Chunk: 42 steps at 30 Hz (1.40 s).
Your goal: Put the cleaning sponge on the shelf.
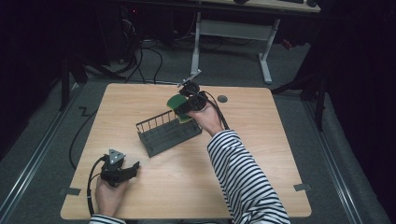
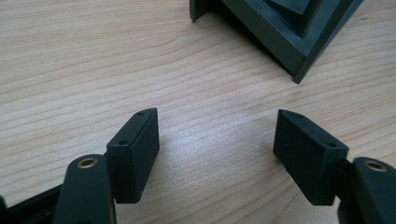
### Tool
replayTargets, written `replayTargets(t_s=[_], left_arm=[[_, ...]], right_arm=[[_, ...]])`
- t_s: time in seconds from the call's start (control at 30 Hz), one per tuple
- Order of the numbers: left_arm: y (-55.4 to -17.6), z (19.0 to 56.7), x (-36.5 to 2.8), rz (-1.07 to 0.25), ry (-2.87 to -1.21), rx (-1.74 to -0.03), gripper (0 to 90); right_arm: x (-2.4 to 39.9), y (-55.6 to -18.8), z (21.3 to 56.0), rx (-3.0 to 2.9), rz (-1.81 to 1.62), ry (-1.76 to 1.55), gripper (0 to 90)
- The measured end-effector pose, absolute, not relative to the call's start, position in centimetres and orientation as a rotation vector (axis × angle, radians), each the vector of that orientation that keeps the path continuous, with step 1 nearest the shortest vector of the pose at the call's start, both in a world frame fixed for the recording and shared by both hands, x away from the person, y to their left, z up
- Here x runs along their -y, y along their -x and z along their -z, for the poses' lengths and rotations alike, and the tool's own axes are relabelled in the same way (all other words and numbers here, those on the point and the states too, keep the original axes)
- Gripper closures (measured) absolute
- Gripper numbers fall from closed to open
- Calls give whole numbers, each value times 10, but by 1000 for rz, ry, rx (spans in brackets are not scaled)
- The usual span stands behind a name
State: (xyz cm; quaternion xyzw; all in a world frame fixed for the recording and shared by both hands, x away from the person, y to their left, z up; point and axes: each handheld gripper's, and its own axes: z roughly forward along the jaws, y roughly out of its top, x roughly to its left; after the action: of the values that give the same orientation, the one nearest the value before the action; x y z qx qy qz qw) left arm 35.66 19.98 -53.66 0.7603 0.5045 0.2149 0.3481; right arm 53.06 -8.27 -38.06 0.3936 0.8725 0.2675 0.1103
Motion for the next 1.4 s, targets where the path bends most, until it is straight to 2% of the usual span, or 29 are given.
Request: replayTargets(t_s=[1.4], left_arm=[[-357,537,-200,-556,-1970,-1305,318]], right_arm=[[66,-534,429,-2586,-693,-1197,299]])
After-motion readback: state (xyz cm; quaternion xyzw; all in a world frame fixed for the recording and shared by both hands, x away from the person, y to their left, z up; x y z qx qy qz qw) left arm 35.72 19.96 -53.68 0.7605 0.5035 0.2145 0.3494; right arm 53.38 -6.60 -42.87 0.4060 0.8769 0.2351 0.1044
